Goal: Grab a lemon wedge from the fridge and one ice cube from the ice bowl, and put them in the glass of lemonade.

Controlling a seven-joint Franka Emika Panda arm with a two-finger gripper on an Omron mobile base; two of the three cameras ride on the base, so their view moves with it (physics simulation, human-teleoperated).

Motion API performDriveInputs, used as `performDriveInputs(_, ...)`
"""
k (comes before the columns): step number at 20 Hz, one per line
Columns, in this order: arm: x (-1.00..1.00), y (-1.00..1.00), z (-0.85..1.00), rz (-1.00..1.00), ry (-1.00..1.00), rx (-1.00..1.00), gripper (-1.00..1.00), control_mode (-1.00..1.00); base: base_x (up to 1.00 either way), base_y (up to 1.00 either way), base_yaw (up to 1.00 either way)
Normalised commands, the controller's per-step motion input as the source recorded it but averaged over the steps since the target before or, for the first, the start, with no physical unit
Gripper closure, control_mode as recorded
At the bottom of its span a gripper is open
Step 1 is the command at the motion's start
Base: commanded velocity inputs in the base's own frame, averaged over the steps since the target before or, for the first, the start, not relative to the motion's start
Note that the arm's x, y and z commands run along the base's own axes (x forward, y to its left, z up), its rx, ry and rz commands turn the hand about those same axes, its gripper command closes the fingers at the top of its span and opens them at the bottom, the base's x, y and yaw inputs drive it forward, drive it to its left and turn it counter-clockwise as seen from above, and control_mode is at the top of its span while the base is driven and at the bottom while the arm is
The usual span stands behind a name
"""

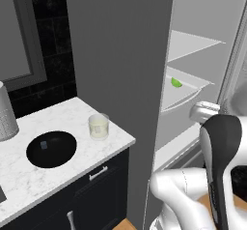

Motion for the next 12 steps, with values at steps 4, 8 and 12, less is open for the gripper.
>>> performDriveInputs(4, -0.13, -0.03, 0.00, 0.01, -0.08, 0.00, -1.00, -1.00, 0.00, 0.00, 0.00)
performDriveInputs(8, -0.01, -0.04, 0.00, 0.01, -0.01, 0.00, -1.00, 1.00, 0.00, -0.38, 0.07)
performDriveInputs(12, 0.00, 0.00, 0.00, 0.00, 0.00, 0.00, -1.00, 1.00, 0.00, -0.84, 0.33)
